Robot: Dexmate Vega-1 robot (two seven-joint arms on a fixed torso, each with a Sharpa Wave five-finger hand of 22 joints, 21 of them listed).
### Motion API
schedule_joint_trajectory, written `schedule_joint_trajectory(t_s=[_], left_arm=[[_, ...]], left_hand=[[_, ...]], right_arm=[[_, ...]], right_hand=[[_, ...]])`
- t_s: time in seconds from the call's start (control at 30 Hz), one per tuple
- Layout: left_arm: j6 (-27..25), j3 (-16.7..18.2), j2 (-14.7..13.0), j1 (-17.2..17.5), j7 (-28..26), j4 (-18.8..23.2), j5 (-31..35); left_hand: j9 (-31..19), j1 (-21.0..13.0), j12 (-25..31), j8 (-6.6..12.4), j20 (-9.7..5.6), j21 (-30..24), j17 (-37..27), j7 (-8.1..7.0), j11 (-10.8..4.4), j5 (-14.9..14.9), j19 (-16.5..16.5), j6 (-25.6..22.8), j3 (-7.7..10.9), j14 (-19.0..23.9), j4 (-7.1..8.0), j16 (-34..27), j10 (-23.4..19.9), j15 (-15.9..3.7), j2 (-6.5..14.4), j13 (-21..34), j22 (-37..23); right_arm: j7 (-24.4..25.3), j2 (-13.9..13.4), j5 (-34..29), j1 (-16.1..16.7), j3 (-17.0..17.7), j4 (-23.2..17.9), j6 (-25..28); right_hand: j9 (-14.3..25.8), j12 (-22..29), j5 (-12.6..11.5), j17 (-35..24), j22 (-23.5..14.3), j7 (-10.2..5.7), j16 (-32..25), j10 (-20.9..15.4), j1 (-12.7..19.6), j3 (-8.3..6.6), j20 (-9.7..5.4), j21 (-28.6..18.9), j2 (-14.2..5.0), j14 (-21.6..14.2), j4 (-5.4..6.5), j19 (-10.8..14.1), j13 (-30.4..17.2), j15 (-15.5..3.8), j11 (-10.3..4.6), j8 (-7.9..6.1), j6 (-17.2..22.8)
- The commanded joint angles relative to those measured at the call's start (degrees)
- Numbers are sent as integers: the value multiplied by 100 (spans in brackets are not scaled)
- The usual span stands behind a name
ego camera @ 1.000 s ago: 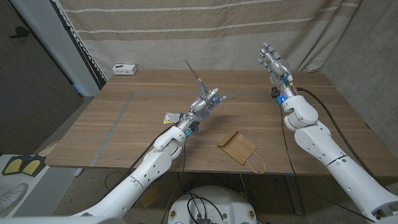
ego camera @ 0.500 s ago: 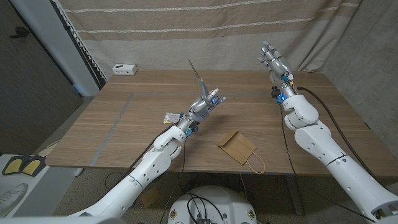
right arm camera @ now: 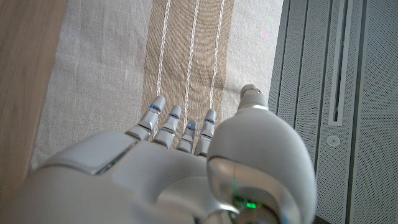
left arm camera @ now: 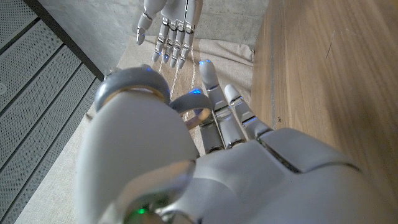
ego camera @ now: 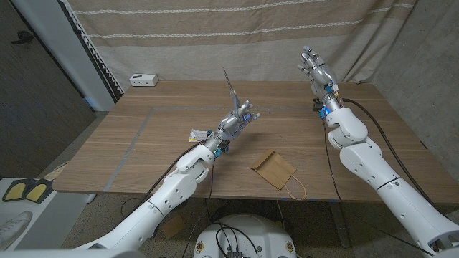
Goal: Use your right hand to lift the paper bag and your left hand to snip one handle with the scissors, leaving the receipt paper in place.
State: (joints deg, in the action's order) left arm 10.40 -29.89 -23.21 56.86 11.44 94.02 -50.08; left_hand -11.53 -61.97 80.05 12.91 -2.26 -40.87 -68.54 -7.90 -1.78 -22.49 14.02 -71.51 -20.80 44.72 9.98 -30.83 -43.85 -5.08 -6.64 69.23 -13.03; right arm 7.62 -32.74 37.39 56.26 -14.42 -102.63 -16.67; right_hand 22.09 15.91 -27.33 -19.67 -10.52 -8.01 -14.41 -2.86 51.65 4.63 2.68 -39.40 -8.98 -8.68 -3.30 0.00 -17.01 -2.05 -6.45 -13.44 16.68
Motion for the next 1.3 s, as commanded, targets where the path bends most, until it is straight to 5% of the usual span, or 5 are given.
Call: schedule_joint_trajectory(t_s=[0.03,0.3,0.6,0.9,1.3], left_arm=[[104,-17,-95,-67,-172,-72,312],[191,-5,-175,-184,-226,-194,563],[185,-18,-288,-331,-202,-290,776],[89,33,-654,-299,-103,144,893],[-160,-8,-901,-328,-191,364,1068]], left_hand=[[36,603,132,-75,-188,50,24,173,-1045,56,55,21,-23,121,12,-66,-1093,-723,-319,17,1],[49,1506,-70,-209,-89,154,176,308,-1040,235,28,258,-38,74,-54,32,-859,-709,-475,-233,29],[41,2106,-254,-256,37,261,283,515,-1036,392,-6,612,-43,-7,-158,116,-684,-699,-512,-384,50],[24,2902,-690,-277,265,384,454,818,-985,582,-48,1300,-42,-186,-238,259,-193,-680,-520,-742,34],[5,3271,-1018,-269,381,540,696,878,-883,663,-150,1760,-10,-406,-418,444,113,-578,-495,-1109,46]], right_arm=[[-15,2,-27,-8,-11,-12,-19],[-22,15,-4,3,-7,-11,-31],[-64,27,61,5,11,22,-53],[-135,42,128,15,36,81,-120],[-256,53,193,-5,54,202,-216]], right_hand=[[1,38,-26,-1,-20,-28,-32,31,-53,22,49,7,0,-1,-20,-26,-15,-399,-31,-36,20],[0,38,-26,3,-20,-30,-35,36,-55,22,52,17,-2,-3,-20,-27,-13,-401,-37,-36,21],[-1,39,-27,7,-20,-22,-35,39,-58,21,55,27,-4,1,-19,-26,-10,-392,-29,-40,29],[0,40,-27,12,-21,-18,-37,41,-59,20,61,38,-6,2,-20,-24,-8,-383,-25,-38,21],[-1,40,-27,19,-21,-28,-37,48,-62,20,70,61,-2,7,-22,-38,-4,-373,-26,-35,10]])
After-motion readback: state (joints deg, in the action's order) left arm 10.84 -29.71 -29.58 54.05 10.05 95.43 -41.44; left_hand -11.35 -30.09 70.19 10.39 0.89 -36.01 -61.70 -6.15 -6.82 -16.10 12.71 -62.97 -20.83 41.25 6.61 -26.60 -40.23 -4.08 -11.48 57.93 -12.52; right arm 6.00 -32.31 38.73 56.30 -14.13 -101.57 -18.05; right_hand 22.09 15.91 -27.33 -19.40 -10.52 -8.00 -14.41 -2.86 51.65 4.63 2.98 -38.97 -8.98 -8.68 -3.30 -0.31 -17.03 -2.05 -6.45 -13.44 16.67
